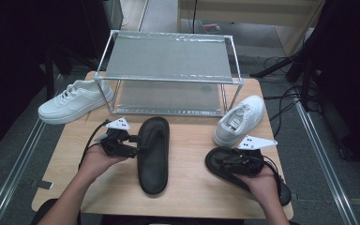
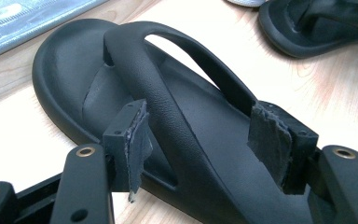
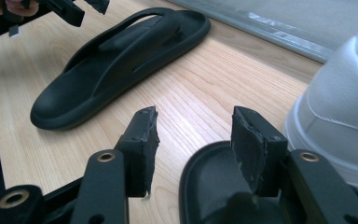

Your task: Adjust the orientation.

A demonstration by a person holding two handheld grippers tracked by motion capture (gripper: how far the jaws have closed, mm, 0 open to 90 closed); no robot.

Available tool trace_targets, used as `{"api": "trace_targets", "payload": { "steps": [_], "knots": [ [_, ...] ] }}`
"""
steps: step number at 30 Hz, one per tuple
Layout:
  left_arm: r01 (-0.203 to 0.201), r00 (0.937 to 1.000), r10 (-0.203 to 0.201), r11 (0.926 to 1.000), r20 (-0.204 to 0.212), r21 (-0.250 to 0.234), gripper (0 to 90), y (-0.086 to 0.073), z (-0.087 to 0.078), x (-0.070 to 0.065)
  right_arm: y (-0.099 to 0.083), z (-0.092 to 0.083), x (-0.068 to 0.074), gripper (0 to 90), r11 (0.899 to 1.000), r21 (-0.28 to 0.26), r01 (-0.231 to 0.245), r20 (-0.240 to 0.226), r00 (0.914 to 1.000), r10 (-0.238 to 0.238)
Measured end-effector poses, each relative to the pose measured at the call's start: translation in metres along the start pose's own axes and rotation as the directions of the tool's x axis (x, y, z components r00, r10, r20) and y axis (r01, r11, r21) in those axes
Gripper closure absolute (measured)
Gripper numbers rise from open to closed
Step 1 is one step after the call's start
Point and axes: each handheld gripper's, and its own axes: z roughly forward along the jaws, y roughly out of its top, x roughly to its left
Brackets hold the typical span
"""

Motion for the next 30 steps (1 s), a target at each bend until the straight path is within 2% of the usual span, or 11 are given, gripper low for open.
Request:
{"api": "trace_targets", "payload": {
  "steps": [7,13,21,23,25,27,30],
  "knots": [
    [0.003,1.0,-0.003,1.0,-0.001,-0.001,38.0,0.002,-0.001,0.003,-0.003,-0.003,-0.001,51.5,1.0,0.01,-0.003,0.009,1.0,0.003],
    [0.005,1.0,-0.005,1.0,0.004,-0.002,37.7,0.003,0.001,0.004,-0.008,-0.009,-0.006,51.7,1.0,0.003,-0.024,0.029,0.9993,0.024],
    [-0.019,0.9997,0.019,0.9998,0.014,-0.003,37.7,0.011,0.007,0.004,-0.02,-0.024,-0.012,52.1,0.999,0.005,-0.052,0.073,0.996,0.051],
    [-0.023,0.9995,0.023,0.9996,0.019,-0.017,37.6,0.013,0.01,0.004,-0.024,-0.028,-0.013,52.3,0.998,0.005,-0.065,0.081,0.9946,0.064],
    [-0.023,0.9994,0.023,0.9994,0.025,-0.027,37.6,0.015,0.012,0.004,-0.027,-0.03,-0.014,52.6,0.997,0.006,-0.076,0.086,0.9934,0.075],
    [-0.032,0.9993,0.032,0.9994,0.017,-0.013,37.6,0.018,0.013,0.004,-0.03,-0.031,-0.015,53.0,0.997,0.004,-0.083,0.09,0.9925,0.083],
    [-0.04,0.999,0.04,0.9991,0.02,-0.016,37.7,0.022,0.016,0.004,-0.035,-0.031,-0.015,53.6,0.995,0.014,-0.099,0.09,0.9912,0.097]
  ]
}}
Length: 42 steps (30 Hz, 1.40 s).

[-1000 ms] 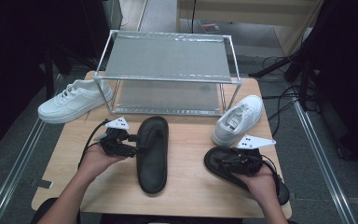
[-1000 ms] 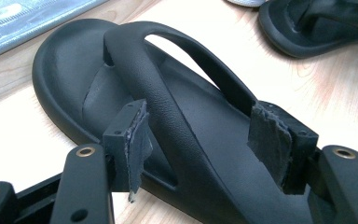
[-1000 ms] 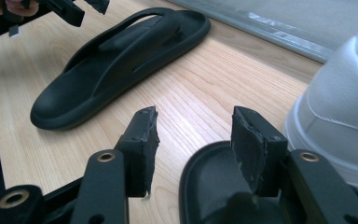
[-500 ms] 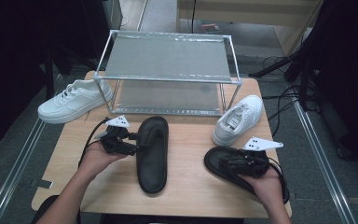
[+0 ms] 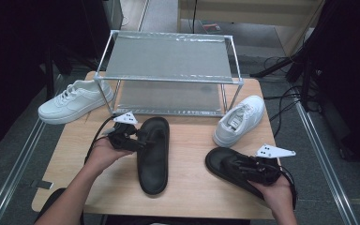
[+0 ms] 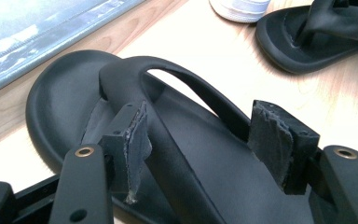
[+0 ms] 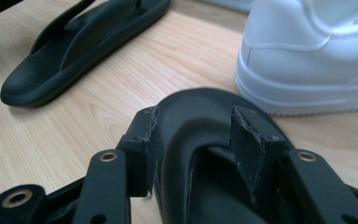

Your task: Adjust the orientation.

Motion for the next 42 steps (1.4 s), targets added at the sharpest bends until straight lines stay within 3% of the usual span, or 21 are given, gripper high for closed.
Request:
{"api": "trace_targets", "payload": {
  "steps": [12,16,19,26,29,35,42],
  "knots": [
    [0.006,1.0,-0.006,0.9994,0.005,-0.035,37.9,0.006,0.0,0.007,-0.017,0.002,0.002,57.0,0.996,0.089,-0.018,0.005,0.9998,0.018],
    [0.001,1.0,-0.001,0.9996,0.002,-0.029,37.9,0.007,0.001,0.007,-0.017,0.009,0.004,62.2,0.992,0.128,0.01,-0.005,0.9999,-0.009],
    [0.0,1.0,0.0,0.9996,0.002,-0.027,37.9,0.007,0.001,0.007,-0.014,0.014,0.006,70.9,0.99,0.137,0.038,-0.007,0.9993,-0.038],
    [0.005,1.0,-0.006,0.9995,-0.006,-0.03,37.9,0.006,-0.001,0.008,-0.007,0.014,0.004,75.1,0.984,0.175,-0.04,-0.018,0.9989,0.044],
    [0.004,1.0,-0.004,0.9996,-0.007,-0.028,37.9,0.005,-0.002,0.009,-0.003,0.012,0.006,75.2,0.986,0.161,-0.034,-0.028,0.9988,0.039],
    [-0.002,0.9999,0.001,0.9992,-0.015,-0.039,37.9,0.003,-0.005,0.009,0.008,0.015,0.011,76.3,0.987,0.141,-0.076,-0.063,0.9943,0.086],
    [0.0,0.9997,-0.001,0.9991,-0.024,-0.042,37.9,0.001,-0.009,0.009,0.024,0.028,0.03,76.7,0.991,0.11,-0.07,-0.094,0.9923,0.081]
  ]
}}
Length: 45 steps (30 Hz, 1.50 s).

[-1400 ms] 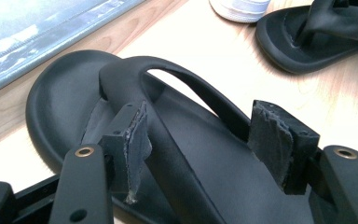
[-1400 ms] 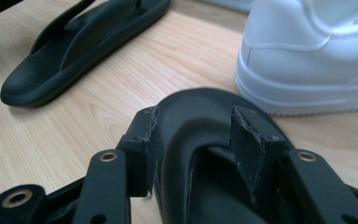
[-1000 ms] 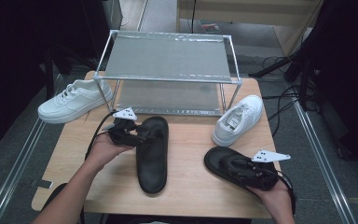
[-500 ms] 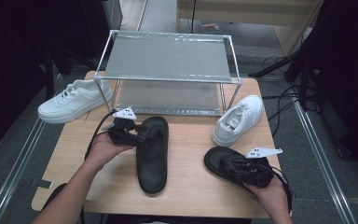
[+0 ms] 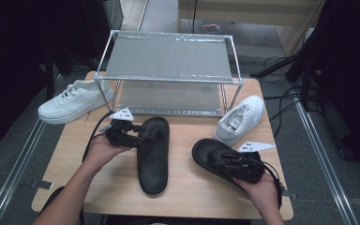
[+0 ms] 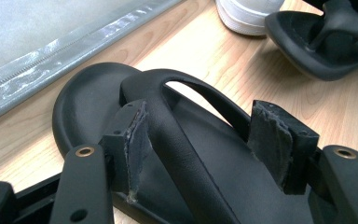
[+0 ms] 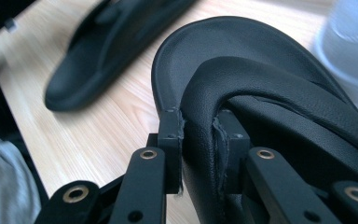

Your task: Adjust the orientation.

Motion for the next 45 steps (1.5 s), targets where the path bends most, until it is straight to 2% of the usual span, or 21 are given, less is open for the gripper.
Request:
{"api": "trace_targets", "payload": {
  "steps": [5,14,22,32,36,39,41,45],
  "knots": [
    [-0.002,1.0,0.002,1.0,-0.001,-0.007,37.9,-0.003,-0.004,0.0,0.009,0.01,0.008,76.7,1.0,-0.006,-0.008,-0.001,1.0,0.008],
    [0.0,0.9998,0.0,1.0,-0.018,-0.008,37.9,-0.009,-0.01,-0.002,0.024,0.041,0.009,76.6,0.999,0.015,-0.049,0.011,0.9987,0.049],
    [0.005,0.9997,-0.005,1.0,-0.024,-0.007,38.0,-0.014,-0.014,-0.003,0.033,0.067,0.013,76.3,0.998,0.05,-0.023,0.02,0.9996,0.022],
    [0.012,0.9996,-0.012,0.9999,-0.026,-0.001,37.9,-0.021,-0.017,-0.007,0.041,0.088,0.01,76.0,0.998,0.063,-0.017,0.035,0.9993,0.015],
    [0.006,0.9995,-0.006,0.9999,-0.031,0.012,37.8,-0.023,-0.016,-0.009,0.041,0.089,0.008,75.3,0.998,0.066,-0.006,0.032,0.9995,0.003],
    [0.008,0.9996,-0.008,0.9999,-0.028,0.007,37.8,-0.024,-0.017,-0.008,0.042,0.088,0.006,70.1,0.997,0.08,-0.014,-0.006,0.9999,0.015],
    [0.012,0.9996,-0.012,0.9999,-0.024,0.003,37.7,-0.024,-0.017,-0.008,0.043,0.084,0.006,69.0,0.997,0.079,-0.006,-0.027,0.9996,0.008],
    [0.016,0.9995,-0.015,0.9999,-0.026,0.006,37.7,-0.023,-0.017,-0.007,0.042,0.075,0.008,67.1,0.998,0.065,0.015,-0.031,0.9994,-0.013]
  ]
}}
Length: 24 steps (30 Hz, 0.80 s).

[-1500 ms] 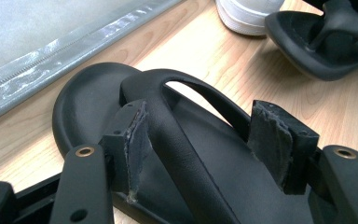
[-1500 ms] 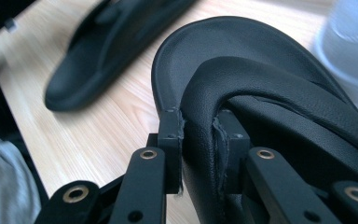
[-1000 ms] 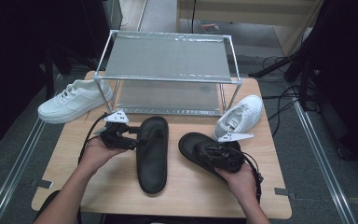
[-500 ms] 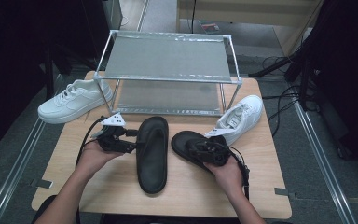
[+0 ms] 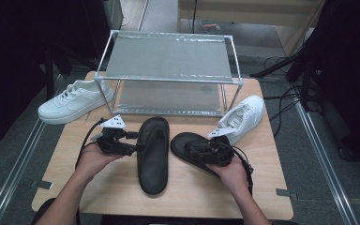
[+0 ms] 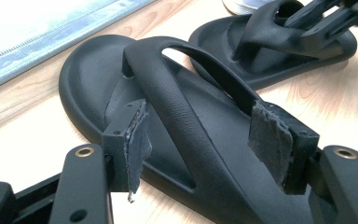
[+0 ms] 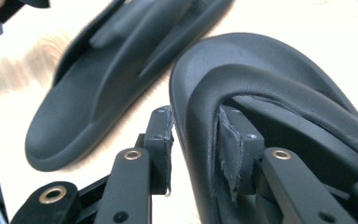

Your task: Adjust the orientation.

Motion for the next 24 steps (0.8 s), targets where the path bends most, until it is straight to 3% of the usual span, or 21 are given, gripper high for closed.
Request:
{"api": "trace_targets", "payload": {
  "steps": [4,6,9,12,16,24],
  "knots": [
    [-0.003,1.0,0.003,1.0,0.001,0.004,37.7,0.001,0.001,0.0,-0.002,-0.014,0.001,68.0,0.999,-0.035,0.019,-0.018,0.9996,-0.019],
    [0.004,1.0,-0.004,1.0,-0.003,0.004,37.7,0.001,0.002,0.001,-0.004,-0.023,0.001,73.6,0.998,-0.048,0.03,-0.026,0.9992,-0.031],
    [0.007,1.0,-0.007,0.9999,-0.003,0.008,37.7,0.001,0.003,0.002,-0.007,-0.033,-0.001,82.4,0.997,-0.056,0.052,0.005,0.9986,-0.052],
    [0.008,0.9999,-0.008,0.9999,-0.006,0.006,37.6,0.001,0.003,0.003,-0.009,-0.037,-0.006,89.0,0.997,-0.065,0.043,0.016,0.999,-0.042],
    [0.007,1.0,-0.007,1.0,-0.005,0.005,37.5,0.001,0.003,0.003,-0.009,-0.031,-0.012,90.0,0.998,-0.017,0.058,0.039,0.9976,-0.057],
    [0.0,1.0,0.0,1.0,-0.008,0.01,37.5,0.001,0.004,0.002,-0.011,-0.025,-0.008,90.0,0.996,0.028,0.09,0.04,0.9951,-0.091]
  ]
}}
